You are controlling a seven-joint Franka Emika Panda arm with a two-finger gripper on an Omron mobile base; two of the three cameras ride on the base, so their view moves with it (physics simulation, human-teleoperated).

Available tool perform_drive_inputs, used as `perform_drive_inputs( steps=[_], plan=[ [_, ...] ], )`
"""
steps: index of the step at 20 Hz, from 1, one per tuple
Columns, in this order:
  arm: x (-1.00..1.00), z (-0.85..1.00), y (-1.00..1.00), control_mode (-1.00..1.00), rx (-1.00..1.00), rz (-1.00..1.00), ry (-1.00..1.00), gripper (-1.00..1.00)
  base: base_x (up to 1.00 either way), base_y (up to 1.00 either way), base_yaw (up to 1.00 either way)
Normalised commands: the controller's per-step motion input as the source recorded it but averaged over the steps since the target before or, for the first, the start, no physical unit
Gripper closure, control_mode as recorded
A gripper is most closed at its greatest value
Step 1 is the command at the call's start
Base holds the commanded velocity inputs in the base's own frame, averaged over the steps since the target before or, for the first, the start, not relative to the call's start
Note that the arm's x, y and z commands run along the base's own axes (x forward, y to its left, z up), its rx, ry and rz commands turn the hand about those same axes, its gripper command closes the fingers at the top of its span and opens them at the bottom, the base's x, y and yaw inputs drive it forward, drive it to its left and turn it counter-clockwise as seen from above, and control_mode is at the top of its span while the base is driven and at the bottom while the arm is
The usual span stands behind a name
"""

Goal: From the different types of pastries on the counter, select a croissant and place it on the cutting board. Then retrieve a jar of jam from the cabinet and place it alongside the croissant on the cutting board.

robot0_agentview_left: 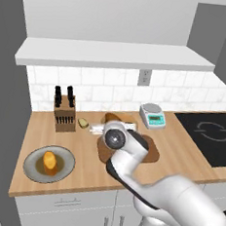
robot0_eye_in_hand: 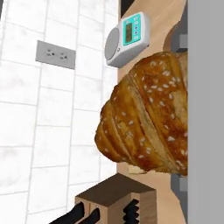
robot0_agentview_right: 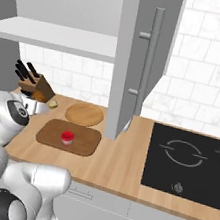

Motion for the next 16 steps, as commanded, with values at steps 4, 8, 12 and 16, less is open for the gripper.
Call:
perform_drive_inputs(
  steps=[4,8,12,16],
  plan=[
    [-0.08,-0.78,-0.17,-1.00,0.10,0.00,0.21,1.00,0.00,0.00,0.00],
    [0.01,-0.24,-0.09,-1.00,-0.01,0.00,0.02,1.00,0.00,0.00,0.00],
    [-0.03,-0.26,-0.09,-1.00,0.00,0.00,0.24,1.00,0.00,0.00,0.00],
    [-0.02,-0.05,0.00,-1.00,0.04,0.00,0.30,1.00,0.00,0.00,0.00]
  ],
)
